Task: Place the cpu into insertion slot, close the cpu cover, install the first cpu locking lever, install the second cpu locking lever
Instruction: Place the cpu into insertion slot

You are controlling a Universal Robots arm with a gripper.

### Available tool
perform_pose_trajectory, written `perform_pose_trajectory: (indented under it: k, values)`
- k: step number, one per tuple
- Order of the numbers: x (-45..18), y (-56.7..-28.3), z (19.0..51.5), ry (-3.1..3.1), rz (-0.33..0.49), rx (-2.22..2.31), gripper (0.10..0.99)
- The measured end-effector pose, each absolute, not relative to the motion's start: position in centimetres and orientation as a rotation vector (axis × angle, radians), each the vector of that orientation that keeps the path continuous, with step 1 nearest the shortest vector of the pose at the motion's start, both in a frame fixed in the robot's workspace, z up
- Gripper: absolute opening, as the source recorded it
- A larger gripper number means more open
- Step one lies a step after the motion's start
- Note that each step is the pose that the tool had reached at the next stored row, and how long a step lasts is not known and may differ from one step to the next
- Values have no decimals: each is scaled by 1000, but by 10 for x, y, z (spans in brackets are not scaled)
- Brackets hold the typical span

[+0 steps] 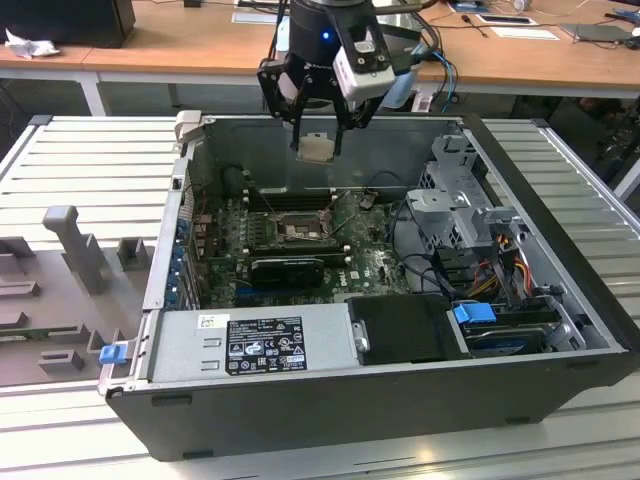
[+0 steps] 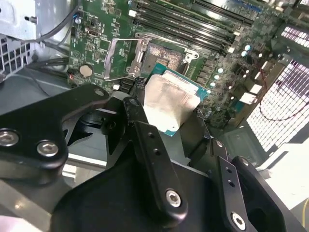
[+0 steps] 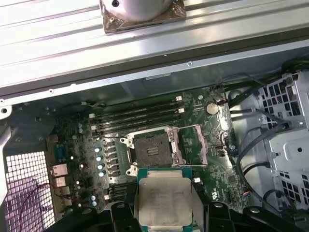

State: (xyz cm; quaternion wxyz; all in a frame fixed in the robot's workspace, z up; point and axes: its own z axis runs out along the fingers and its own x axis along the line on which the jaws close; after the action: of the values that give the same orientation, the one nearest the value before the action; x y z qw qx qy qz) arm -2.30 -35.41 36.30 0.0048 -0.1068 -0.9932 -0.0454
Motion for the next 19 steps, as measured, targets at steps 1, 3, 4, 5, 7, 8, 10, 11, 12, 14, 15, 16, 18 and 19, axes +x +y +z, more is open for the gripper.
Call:
perform_pose_trajectory:
  k: [1,3,4,5,7,8,10,11,12,14,15,16,18,19]
  values:
    - [-23,-354,363,-3109,-142,-355,533]
    - [-23,-354,363,-3107,-142,-377,533]
    - [-23,-354,363,-3106,-142,-390,533]
    - [-23,-354,362,-3104,-142,-412,533]
    - [-23,-354,362,-3102,-142,-429,533]
    - [-23,-354,362,-3100,-143,-442,533]
    - [-23,-354,362,-3098,-143,-461,533]
    - [-23,-354,362,-3097,-143,-473,533]
    - [-23,-354,362,-3096,-143,-481,533]
    - [-23,-354,362,-3094,-143,-498,533]
    - [-23,-354,362,-3092,-143,-509,533]
    - [-23,-354,362,-3091,-143,-518,533]
    - [-23,-354,362,-3088,-143,-542,533]
    - [-23,-354,362,-3085,-143,-558,533]
